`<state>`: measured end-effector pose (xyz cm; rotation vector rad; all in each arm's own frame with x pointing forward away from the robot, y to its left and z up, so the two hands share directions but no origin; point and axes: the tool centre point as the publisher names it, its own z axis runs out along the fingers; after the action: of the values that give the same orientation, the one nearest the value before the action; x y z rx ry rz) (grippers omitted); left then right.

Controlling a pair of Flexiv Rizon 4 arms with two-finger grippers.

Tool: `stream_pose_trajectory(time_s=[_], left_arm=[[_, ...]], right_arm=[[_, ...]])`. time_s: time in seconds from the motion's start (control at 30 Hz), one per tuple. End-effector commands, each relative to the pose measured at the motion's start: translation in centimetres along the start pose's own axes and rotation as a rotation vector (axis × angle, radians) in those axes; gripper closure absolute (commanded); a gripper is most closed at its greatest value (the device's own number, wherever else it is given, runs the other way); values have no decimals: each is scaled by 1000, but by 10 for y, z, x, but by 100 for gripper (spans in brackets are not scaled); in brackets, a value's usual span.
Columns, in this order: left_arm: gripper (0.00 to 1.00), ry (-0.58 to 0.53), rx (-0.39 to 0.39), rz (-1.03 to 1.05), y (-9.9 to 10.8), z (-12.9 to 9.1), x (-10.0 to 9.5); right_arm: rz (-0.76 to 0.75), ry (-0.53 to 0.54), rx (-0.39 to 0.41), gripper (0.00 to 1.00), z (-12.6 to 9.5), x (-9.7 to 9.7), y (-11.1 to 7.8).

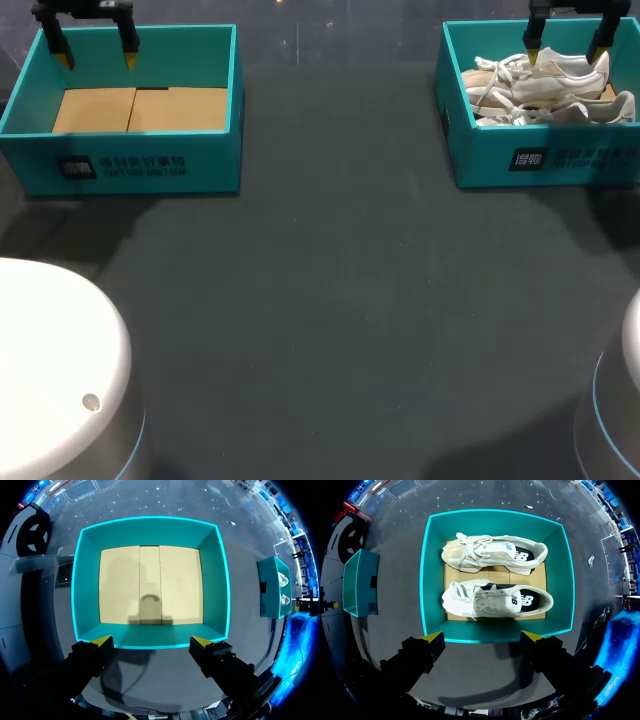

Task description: Take the shoe out of the shoebox, open the shoe tongue, remove and reinsert the insole, then place the shoe into the shoebox

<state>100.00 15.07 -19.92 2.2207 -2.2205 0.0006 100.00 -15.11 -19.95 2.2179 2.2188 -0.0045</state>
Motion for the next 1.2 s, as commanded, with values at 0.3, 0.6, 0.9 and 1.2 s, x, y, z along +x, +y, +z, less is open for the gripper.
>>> stream_pose_trajectory(time_s=[0.3, 0.6, 0.9, 1.2], left_arm=[[0, 0, 0, 0, 0, 0, 0], [0, 0, 0, 0, 0, 0, 0], [0, 0, 0, 0, 0, 0, 0], [0, 0, 0, 0, 0, 0, 0]], right_arm=[[0, 0, 0, 0, 0, 0, 0], [0, 0, 0, 0, 0, 0, 0], [-5, 3, 5, 0, 6, -24, 2], [10, -24, 1, 0, 21, -79, -3]])
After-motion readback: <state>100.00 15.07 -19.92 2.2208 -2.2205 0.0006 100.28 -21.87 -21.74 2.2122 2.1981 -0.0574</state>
